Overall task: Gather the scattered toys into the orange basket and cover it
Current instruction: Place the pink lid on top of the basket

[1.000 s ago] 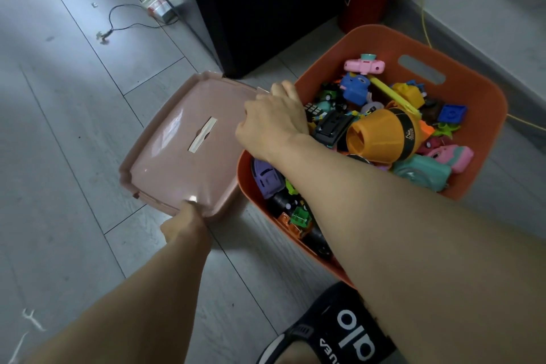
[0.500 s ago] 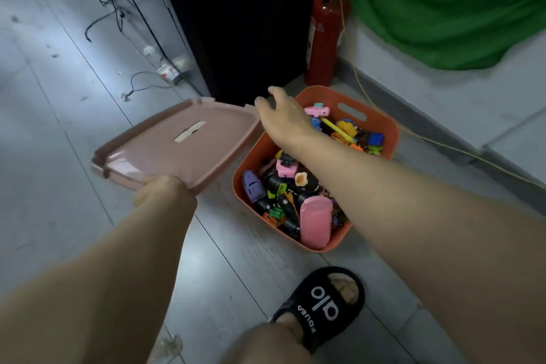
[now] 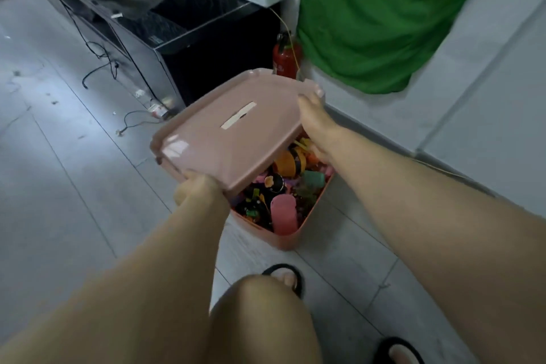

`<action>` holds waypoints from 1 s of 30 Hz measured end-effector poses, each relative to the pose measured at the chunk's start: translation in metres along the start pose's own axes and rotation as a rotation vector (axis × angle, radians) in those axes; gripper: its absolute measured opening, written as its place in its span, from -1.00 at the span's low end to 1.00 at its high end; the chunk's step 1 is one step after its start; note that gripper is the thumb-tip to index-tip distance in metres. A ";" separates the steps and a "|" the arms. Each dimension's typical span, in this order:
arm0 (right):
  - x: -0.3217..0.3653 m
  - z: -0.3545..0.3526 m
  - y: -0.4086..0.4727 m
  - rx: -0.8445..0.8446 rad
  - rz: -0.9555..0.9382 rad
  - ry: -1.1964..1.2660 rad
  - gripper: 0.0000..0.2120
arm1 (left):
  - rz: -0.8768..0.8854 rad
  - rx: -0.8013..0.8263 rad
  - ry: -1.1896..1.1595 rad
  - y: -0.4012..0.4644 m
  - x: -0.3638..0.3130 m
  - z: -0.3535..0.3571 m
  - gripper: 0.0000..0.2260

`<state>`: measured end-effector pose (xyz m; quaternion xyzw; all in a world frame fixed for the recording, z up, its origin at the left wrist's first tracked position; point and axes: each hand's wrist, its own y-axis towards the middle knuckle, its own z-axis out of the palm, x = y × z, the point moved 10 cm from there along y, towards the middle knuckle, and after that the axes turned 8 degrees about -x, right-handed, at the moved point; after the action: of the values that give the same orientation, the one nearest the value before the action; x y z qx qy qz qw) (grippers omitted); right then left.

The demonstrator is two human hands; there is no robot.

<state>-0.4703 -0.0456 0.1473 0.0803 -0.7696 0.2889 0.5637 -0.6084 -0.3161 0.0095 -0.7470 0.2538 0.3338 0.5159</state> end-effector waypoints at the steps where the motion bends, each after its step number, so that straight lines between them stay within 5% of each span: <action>1: -0.015 -0.004 -0.002 0.031 0.071 0.034 -0.41 | -0.039 0.056 0.020 -0.035 -0.003 -0.001 -0.55; 4: -0.063 -0.034 0.017 -0.102 0.191 0.202 -0.32 | 0.054 0.134 0.082 -0.104 0.002 0.012 -0.53; 9: -0.101 -0.058 0.028 -0.353 0.189 0.284 -0.25 | 0.057 0.219 0.203 -0.089 0.037 0.051 -0.61; 13: -0.123 -0.051 0.043 -0.342 0.176 0.314 -0.23 | 0.083 0.339 0.337 -0.073 0.053 0.056 -0.76; 18: -0.155 -0.049 0.046 -0.257 0.164 0.238 -0.32 | 0.191 0.168 0.447 -0.036 0.040 0.029 -0.56; 22: -0.179 -0.050 0.040 -0.184 0.220 0.024 -0.41 | 0.231 0.084 0.646 -0.015 0.026 0.022 -0.45; 26: -0.183 -0.053 0.039 -0.103 0.215 -0.519 -0.39 | 0.367 0.157 0.815 -0.011 0.019 0.032 -0.60; 30: -0.179 -0.050 0.046 -0.068 0.207 -0.604 -0.40 | 0.406 0.129 0.872 -0.008 0.015 0.036 -0.66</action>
<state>-0.3868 -0.0170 -0.0227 0.0649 -0.9155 0.2817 0.2799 -0.6014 -0.2798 -0.0064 -0.7192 0.6072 0.0673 0.3311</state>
